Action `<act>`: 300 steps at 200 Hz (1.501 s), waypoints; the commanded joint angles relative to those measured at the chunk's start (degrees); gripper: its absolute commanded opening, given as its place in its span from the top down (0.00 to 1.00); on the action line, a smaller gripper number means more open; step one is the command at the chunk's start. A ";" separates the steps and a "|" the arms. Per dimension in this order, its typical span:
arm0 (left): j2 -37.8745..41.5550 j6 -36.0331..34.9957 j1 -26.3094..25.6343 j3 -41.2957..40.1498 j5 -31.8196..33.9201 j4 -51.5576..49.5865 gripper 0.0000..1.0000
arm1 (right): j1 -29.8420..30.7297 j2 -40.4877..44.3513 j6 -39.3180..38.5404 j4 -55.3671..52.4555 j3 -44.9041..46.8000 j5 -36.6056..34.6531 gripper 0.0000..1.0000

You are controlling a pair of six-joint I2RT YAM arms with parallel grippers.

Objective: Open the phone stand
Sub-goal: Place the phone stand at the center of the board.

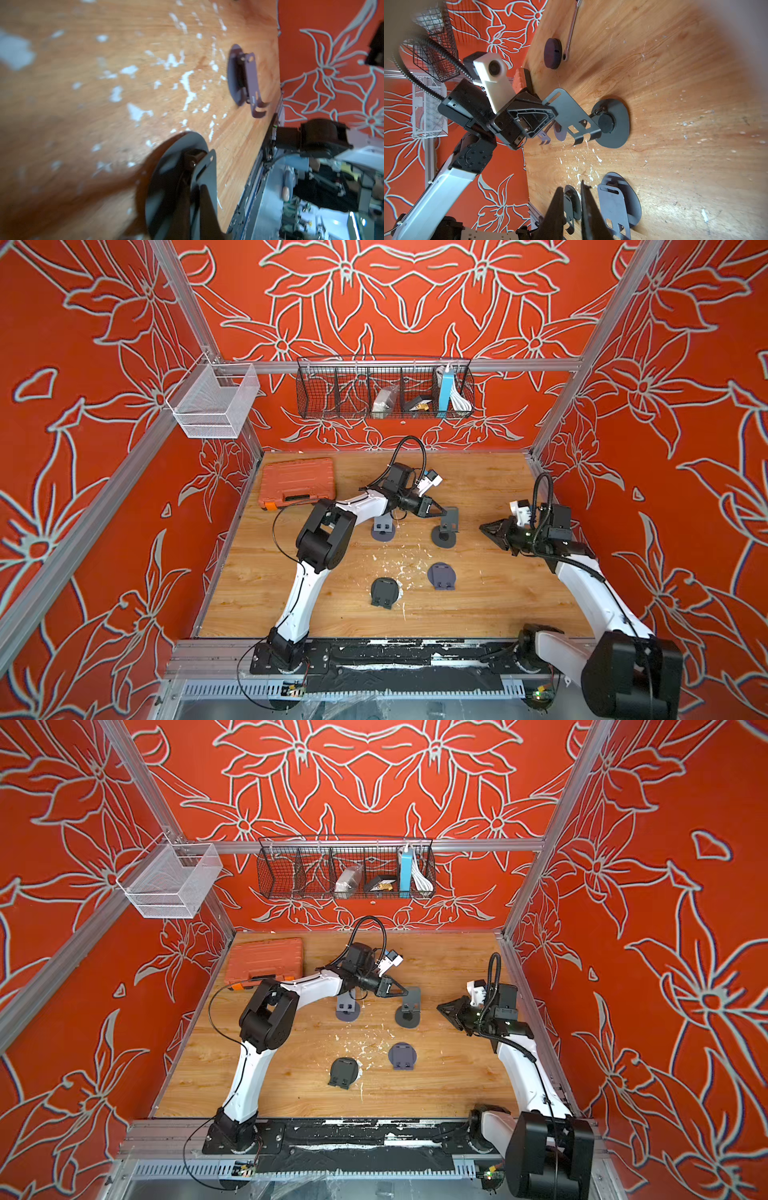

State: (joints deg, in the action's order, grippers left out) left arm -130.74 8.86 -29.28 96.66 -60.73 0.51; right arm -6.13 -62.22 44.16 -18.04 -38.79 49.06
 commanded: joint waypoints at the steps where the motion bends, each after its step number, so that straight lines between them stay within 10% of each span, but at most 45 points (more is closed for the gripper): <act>1: -0.72 -5.37 0.49 2.54 0.07 -4.65 1.00 | -0.37 -0.28 -0.79 0.54 0.45 -0.28 0.81; 56: -1.59 -6.69 1.31 2.49 1.20 -7.19 1.00 | -0.33 -1.67 -0.91 1.52 0.54 0.42 0.81; 115: 1.39 -3.88 1.32 -0.93 2.87 -3.13 0.73 | -0.35 -1.45 -1.24 1.62 0.46 0.61 0.81; 223: 11.52 -2.77 2.16 -2.64 6.76 -7.71 0.55 | -0.37 2.47 -1.97 -1.03 -1.24 0.83 0.81; 300: 36.09 4.65 4.00 -27.15 17.94 -13.20 0.46 | 1.92 5.48 -7.03 -6.83 -7.09 -1.31 0.81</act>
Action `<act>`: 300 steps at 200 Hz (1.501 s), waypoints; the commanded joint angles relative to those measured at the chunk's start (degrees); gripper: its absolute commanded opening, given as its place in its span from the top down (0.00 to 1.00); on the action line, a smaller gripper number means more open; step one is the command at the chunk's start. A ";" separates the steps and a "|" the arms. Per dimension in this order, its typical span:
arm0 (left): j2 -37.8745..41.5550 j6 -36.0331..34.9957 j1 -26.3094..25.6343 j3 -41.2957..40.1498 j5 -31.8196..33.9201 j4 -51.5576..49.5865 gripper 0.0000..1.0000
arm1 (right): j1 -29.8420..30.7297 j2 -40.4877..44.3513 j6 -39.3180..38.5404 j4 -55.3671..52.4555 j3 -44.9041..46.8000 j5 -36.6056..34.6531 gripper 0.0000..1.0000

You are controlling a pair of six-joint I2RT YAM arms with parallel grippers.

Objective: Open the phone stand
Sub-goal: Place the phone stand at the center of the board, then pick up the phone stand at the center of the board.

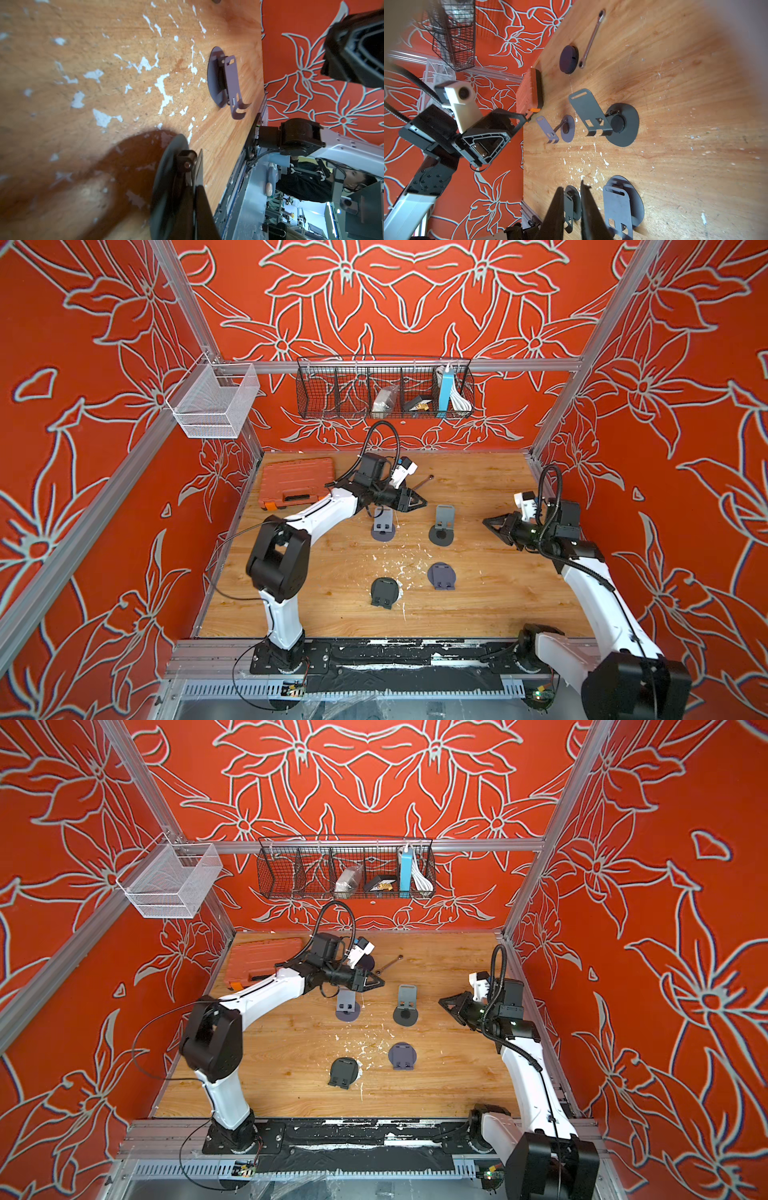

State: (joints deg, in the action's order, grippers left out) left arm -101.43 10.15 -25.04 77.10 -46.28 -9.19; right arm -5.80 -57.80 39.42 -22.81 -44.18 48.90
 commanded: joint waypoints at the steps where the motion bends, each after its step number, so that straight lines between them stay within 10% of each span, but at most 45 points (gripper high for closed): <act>1: 7.04 3.50 -0.22 -8.02 3.58 -3.53 0.46 | 1.72 1.13 -2.26 -2.02 -1.70 -1.26 0.81; 167: 40.34 20.48 -4.50 -55.93 18.45 12.09 0.55 | 29.24 -1.62 1.78 5.44 4.69 -8.65 0.82; 300: 31.61 20.70 -4.51 -59.31 14.69 20.32 0.57 | 31.99 -6.46 3.35 9.66 4.09 -10.56 0.83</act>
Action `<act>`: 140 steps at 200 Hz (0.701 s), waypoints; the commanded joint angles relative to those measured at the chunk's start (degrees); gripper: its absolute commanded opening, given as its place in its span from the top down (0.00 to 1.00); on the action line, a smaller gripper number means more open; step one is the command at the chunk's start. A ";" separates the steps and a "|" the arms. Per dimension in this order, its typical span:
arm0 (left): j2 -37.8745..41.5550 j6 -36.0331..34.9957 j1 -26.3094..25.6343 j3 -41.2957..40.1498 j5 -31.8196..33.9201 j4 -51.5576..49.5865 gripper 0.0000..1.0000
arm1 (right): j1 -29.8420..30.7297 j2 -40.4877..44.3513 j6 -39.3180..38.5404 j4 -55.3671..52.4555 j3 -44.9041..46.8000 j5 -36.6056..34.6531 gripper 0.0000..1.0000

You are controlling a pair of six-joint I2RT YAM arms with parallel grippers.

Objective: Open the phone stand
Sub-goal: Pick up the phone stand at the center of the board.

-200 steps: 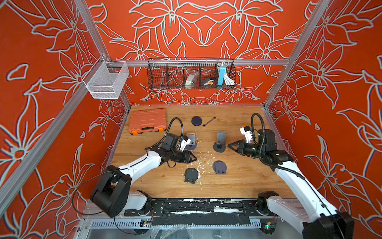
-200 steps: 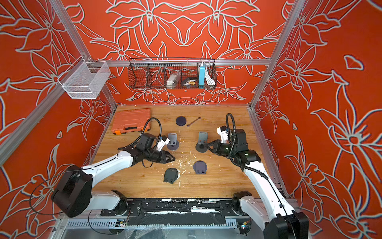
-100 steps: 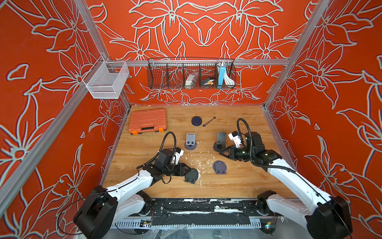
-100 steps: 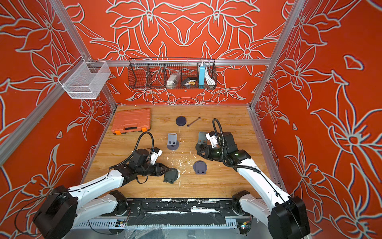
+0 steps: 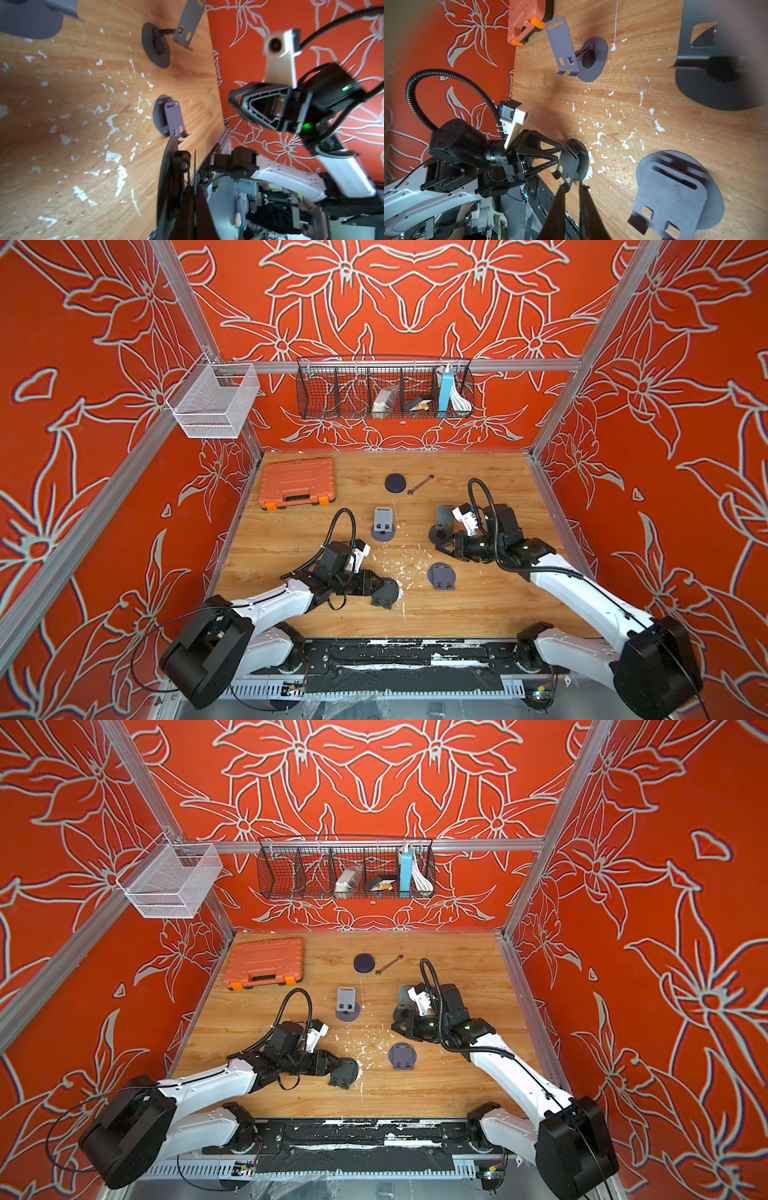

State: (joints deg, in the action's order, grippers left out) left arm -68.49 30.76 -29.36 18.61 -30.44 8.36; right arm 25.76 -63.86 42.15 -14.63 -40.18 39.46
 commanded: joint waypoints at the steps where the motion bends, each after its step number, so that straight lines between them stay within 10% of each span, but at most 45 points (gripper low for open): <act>1: -1.40 0.04 -0.17 -0.80 -1.18 2.83 0.57 | 0.43 -0.44 0.59 1.51 0.10 -1.13 0.83; 140: -10.17 0.05 -0.20 -0.90 -5.31 6.39 0.71 | 0.51 -1.00 1.32 3.84 1.77 -1.67 0.84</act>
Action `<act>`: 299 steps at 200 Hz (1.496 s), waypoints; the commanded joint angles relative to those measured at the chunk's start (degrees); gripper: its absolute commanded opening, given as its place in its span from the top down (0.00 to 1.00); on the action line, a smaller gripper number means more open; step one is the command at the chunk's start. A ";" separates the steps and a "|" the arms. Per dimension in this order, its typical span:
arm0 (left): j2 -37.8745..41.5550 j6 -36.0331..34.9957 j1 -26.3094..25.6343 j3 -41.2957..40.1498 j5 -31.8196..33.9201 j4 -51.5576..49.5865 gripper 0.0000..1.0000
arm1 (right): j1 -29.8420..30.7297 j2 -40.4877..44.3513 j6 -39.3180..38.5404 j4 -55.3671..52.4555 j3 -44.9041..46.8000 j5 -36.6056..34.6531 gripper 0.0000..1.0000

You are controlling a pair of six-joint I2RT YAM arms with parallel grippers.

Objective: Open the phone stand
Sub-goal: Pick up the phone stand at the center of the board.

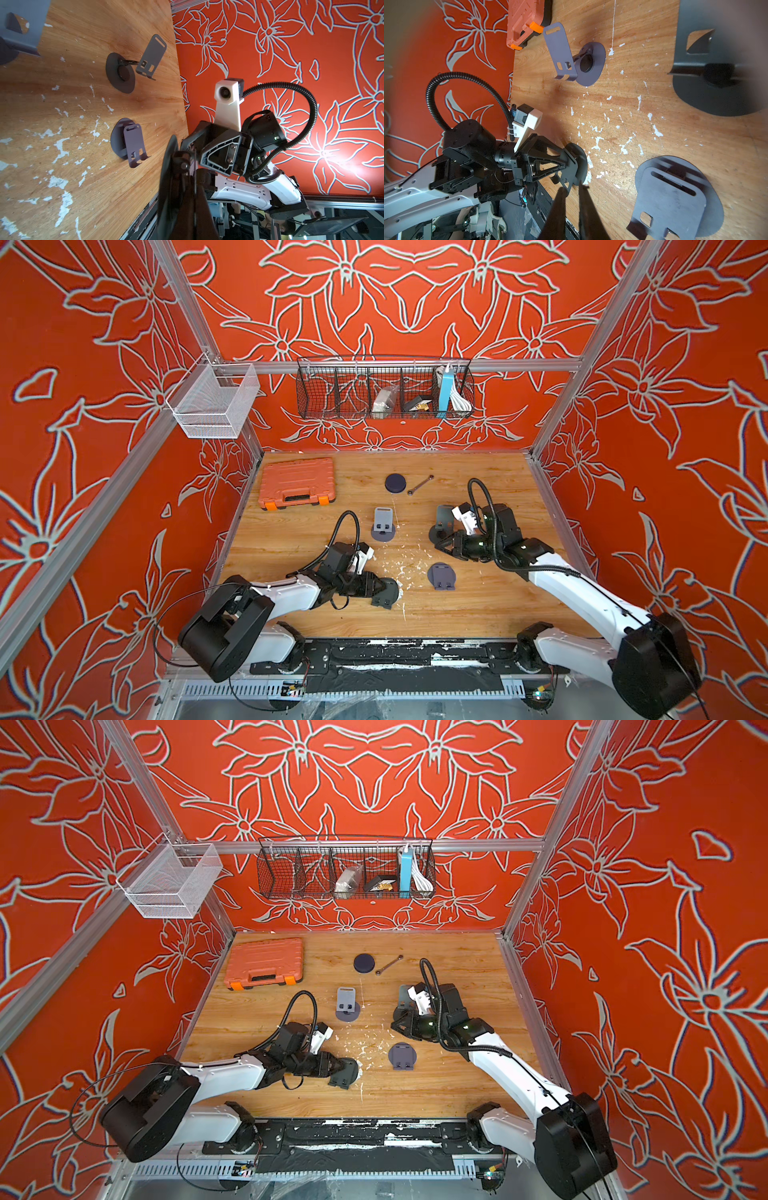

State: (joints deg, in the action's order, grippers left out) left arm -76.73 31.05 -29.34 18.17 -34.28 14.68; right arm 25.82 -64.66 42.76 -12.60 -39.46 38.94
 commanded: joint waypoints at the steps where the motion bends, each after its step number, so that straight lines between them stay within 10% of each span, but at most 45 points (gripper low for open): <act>1: -2.02 -0.22 -0.20 -0.49 -1.48 0.13 0.72 | 0.45 -0.24 0.72 1.80 1.05 -1.14 0.84; 50: -7.21 0.30 -0.28 0.40 -3.29 1.32 1.00 | 0.41 -0.12 0.56 3.63 2.73 -1.94 0.84; 110: -5.31 4.18 -0.56 0.37 -4.07 1.95 1.00 | 0.35 0.92 1.02 4.16 3.55 -1.07 0.84; 173: 15.26 15.16 -0.13 5.48 -4.18 -7.56 1.00 | 0.41 3.32 1.66 4.16 2.89 2.99 0.84; 299: 27.88 35.76 2.45 7.86 -2.72 8.22 1.00 | 11.14 0.71 17.61 34.83 8.68 4.57 0.67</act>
State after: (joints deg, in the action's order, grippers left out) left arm -50.22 64.23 -27.31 24.32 -37.26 18.50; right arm 34.41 -61.56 56.40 13.78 -30.57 44.80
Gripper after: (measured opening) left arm 0.047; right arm 0.329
